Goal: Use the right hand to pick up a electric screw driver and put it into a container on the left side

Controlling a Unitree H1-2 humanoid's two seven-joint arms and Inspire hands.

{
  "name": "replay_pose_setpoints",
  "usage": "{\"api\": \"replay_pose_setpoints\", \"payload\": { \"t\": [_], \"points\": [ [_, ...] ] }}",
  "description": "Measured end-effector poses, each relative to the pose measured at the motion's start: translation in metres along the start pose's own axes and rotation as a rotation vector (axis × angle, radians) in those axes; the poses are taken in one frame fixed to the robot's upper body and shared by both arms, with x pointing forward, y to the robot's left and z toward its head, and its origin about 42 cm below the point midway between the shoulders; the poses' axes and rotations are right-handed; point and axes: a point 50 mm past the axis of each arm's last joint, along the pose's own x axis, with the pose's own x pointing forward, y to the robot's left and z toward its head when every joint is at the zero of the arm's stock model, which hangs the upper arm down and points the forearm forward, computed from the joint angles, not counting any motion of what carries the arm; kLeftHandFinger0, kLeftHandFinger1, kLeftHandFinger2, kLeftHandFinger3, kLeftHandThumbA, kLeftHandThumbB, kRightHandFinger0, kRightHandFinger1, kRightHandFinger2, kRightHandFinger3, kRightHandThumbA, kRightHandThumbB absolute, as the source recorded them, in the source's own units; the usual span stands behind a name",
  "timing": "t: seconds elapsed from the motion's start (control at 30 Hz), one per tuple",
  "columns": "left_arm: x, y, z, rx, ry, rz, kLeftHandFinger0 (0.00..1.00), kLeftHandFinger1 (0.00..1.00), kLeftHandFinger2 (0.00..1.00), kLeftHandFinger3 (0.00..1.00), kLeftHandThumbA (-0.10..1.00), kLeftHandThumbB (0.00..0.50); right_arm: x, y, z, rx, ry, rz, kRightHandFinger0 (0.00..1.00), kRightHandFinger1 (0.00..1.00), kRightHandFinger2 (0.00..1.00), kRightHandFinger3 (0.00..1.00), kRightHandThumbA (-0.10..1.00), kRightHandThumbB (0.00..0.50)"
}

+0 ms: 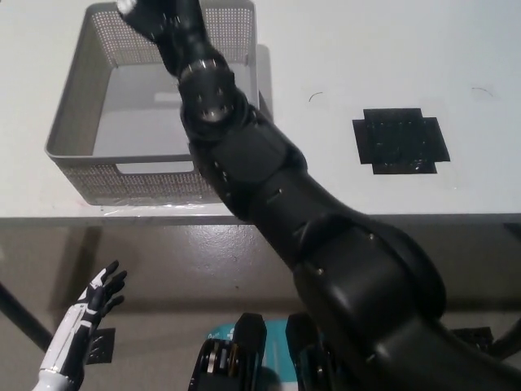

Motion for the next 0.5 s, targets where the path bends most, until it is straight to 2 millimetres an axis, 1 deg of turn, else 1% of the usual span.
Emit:
{"api": "replay_pose_setpoints", "payload": {
  "t": [0.03, 0.07, 0.1, 0.13, 0.17, 0.23, 0.3, 0.33, 0.37, 0.4, 0.43, 0.47, 0.5],
  "points": [
    [0.0, 0.0, 0.0, 0.001, 0.0, -0.001, 1.0, 1.0, 1.0, 1.0, 1.0, 0.272, -0.003, -0.002, -0.01, -0.007, 0.025, -0.002, 0.0, 0.3, 0.8, 0.71, -0.1, 0.124],
    [0.0, 0.0, 0.001, 0.002, 0.0, -0.002, 1.0, 1.0, 1.0, 1.0, 1.0, 0.266, -0.005, -0.003, -0.016, -0.011, 0.04, -0.004, 0.0, 0.32, 0.79, 0.75, -0.1, 0.118],
    [0.0, 0.0, 0.001, 0.003, -0.001, -0.003, 1.0, 1.0, 1.0, 1.0, 1.0, 0.267, -0.008, -0.005, -0.026, -0.021, 0.063, -0.005, 0.0, 0.32, 0.78, 0.75, -0.1, 0.105],
    [0.0, 0.0, 0.001, 0.004, -0.001, -0.005, 1.0, 1.0, 1.0, 1.0, 1.0, 0.265, -0.009, -0.007, -0.031, -0.027, 0.076, -0.006, 0.0, 0.32, 0.77, 0.76, -0.1, 0.104],
    [0.001, 0.0, 0.001, 0.005, 0.0, -0.008, 1.0, 1.0, 1.0, 1.0, 1.0, 0.269, -0.012, -0.011, -0.042, -0.041, 0.101, -0.009, 0.0, 0.33, 0.77, 0.76, -0.1, 0.097],
    [0.001, 0.0, 0.001, 0.006, 0.001, -0.014, 1.0, 1.0, 1.0, 1.0, 1.0, 0.257, -0.016, -0.017, -0.055, -0.058, 0.133, -0.012, 0.0, 0.33, 0.77, 0.77, -0.1, 0.119],
    [0.002, -0.001, 0.002, 0.007, 0.0, -0.021, 1.0, 1.0, 1.0, 1.0, 1.0, 0.249, -0.021, -0.023, -0.068, -0.069, 0.166, -0.021, 0.0, 0.32, 0.77, 0.74, -0.1, 0.124],
    [0.002, -0.001, 0.002, 0.008, -0.001, -0.023, 1.0, 1.0, 1.0, 1.0, 1.0, 0.259, -0.021, -0.025, -0.071, -0.072, 0.175, -0.024, 0.0, 0.33, 0.72, 0.71, -0.1, 0.123],
    [0.003, -0.002, 0.002, 0.009, -0.002, -0.027, 1.0, 1.0, 1.0, 1.0, 1.0, 0.263, -0.024, -0.03, -0.078, -0.075, 0.194, -0.031, 0.0, 0.34, 0.71, 0.72, -0.1, 0.137],
    [0.003, -0.002, 0.003, 0.009, -0.003, -0.029, 1.0, 1.0, 1.0, 1.0, 1.0, 0.263, -0.025, -0.032, -0.082, -0.077, 0.204, -0.033, 0.0, 0.34, 0.71, 0.73, -0.1, 0.139],
    [0.004, -0.002, 0.003, 0.011, -0.004, -0.031, 1.0, 1.0, 1.0, 1.0, 1.0, 0.276, -0.026, -0.035, -0.086, -0.081, 0.215, -0.036, 0.0, 0.34, 0.71, 0.73, -0.1, 0.14],
    [0.004, -0.002, 0.003, 0.013, -0.005, -0.033, 1.0, 1.0, 1.0, 1.0, 1.0, 0.283, -0.026, -0.035, -0.087, -0.085, 0.219, -0.035, 0.0, 0.34, 0.71, 0.73, -0.1, 0.14],
    [0.004, -0.001, 0.003, 0.014, -0.006, -0.034, 1.0, 1.0, 1.0, 1.0, 1.0, 0.28, -0.027, -0.034, -0.087, -0.089, 0.221, -0.031, 0.0, 0.34, 0.71, 0.74, -0.1, 0.145]
  ]
}}
